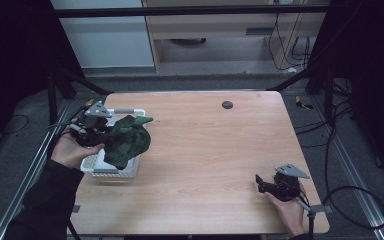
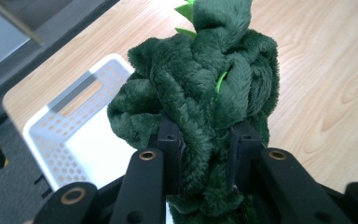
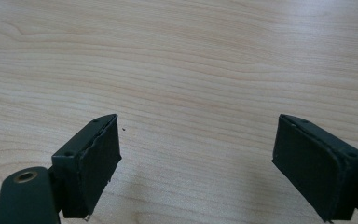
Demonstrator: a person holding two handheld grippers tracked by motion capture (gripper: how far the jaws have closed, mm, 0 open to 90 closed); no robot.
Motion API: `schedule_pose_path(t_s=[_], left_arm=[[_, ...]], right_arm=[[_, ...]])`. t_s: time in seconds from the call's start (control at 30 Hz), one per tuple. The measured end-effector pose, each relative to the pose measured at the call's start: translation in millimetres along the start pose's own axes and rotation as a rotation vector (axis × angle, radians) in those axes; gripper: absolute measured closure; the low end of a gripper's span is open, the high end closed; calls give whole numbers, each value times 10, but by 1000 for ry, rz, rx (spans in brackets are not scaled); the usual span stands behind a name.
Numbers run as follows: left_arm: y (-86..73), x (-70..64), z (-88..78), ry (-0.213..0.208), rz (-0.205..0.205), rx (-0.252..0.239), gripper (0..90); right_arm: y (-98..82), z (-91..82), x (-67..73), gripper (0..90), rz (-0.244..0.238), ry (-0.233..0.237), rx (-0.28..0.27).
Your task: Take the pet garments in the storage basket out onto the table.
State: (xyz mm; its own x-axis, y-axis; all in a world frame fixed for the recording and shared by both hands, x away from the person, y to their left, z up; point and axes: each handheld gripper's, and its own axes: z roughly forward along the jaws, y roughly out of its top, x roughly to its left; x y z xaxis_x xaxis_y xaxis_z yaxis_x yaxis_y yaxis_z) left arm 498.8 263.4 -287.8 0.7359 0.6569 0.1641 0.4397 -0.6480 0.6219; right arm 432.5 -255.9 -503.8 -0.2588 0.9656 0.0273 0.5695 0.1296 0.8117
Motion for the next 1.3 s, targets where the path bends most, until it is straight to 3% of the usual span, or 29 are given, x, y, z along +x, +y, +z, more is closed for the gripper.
schedule_pose_path(t_s=[0.47, 0.73, 1.3], left_arm=[[309, -308, 151, -67, 117, -22, 706], [457, -479, 314, -108, 183, -1, 706], [628, -793, 702, -199, 272, 31, 705]], right_arm=[[1, -2, -2, 147, 0, -1, -1], [2, -5, -3, 147, 1, 1, -3], [2, -7, -4, 147, 2, 3, -3]])
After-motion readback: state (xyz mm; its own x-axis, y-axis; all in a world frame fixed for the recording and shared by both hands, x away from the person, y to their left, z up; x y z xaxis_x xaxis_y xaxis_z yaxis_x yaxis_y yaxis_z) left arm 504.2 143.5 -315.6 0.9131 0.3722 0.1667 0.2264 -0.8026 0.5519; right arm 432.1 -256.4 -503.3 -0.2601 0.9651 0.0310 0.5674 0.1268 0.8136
